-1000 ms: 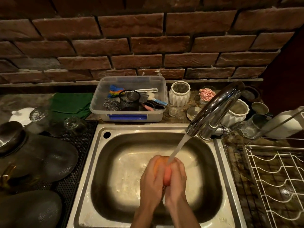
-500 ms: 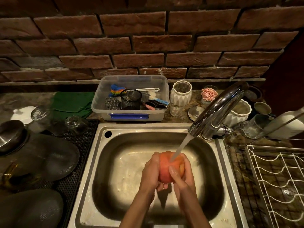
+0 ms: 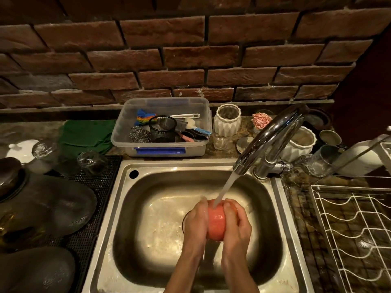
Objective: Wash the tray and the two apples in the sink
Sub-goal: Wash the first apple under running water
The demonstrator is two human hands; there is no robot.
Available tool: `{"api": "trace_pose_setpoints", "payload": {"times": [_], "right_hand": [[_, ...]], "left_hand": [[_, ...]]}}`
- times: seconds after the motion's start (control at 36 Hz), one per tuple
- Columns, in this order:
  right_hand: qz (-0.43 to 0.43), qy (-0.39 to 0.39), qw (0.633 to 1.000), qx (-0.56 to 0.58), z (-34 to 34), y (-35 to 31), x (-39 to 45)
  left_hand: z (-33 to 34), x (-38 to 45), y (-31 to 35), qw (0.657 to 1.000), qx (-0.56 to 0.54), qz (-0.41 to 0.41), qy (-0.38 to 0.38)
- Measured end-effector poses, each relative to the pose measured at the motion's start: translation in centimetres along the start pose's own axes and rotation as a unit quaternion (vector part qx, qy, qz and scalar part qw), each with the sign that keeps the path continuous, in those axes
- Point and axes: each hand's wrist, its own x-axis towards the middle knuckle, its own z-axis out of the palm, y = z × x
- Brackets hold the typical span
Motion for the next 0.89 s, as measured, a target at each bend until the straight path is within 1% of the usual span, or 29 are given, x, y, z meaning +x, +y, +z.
{"api": "trace_pose_setpoints", "payload": {"times": [0.08,0.17,0.25,0.33,0.42,0.47,0.56,0.58,0.64,0.72,0.81,0.89], "right_hand": [[0.021,0.059,0.998,0.018,0.5,0.3,-0.2],[0.083,0.086,0.992,0.051,1.1,0.2,-0.2],[0.120,0.081,0.987,0.076,1.4,-0.2,-0.1],[0.151,0.070,0.981,0.102,1.5,-0.7,0.1],[0.156,0.048,0.982,0.094,1.8,-1.0,0.3],[0.138,0.037,0.988,0.063,1.9,-1.1,0.2],[0.074,0.001,0.995,-0.061,1.6,-0.7,0.3],[0.054,-0.021,0.995,-0.083,1.5,-0.7,0.4],[0.039,-0.079,0.992,-0.090,1.2,-0.9,0.5],[0.058,-0.169,0.981,-0.077,0.3,-0.6,0.7],[0.057,-0.220,0.970,-0.090,-0.8,-0.1,1.3],[0.066,-0.245,0.965,-0.072,-2.1,0.6,1.9]], "left_hand": [[0.0,-0.7,-0.2,0.999,-0.005,0.044,-0.005],[0.2,-1.4,-0.5,0.994,0.022,0.109,-0.016],[-0.2,-1.3,-0.9,0.989,0.031,0.144,-0.027],[-0.6,-1.6,-1.4,0.984,0.066,0.163,-0.029],[-0.8,-1.6,-1.9,0.984,0.042,0.173,-0.006],[-0.6,-1.4,-1.7,0.985,0.031,0.169,0.003],[-0.3,-0.5,-1.4,0.990,-0.008,0.133,0.036],[-0.2,-0.3,-1.3,0.991,-0.009,0.128,0.047],[-0.3,0.1,-1.1,0.992,-0.013,0.114,0.059],[-0.7,0.7,-0.6,0.994,-0.042,0.079,0.059],[-1.4,1.4,0.1,0.997,-0.049,0.043,0.028],[-2.1,1.9,0.4,0.999,-0.028,0.023,-0.005]]}}
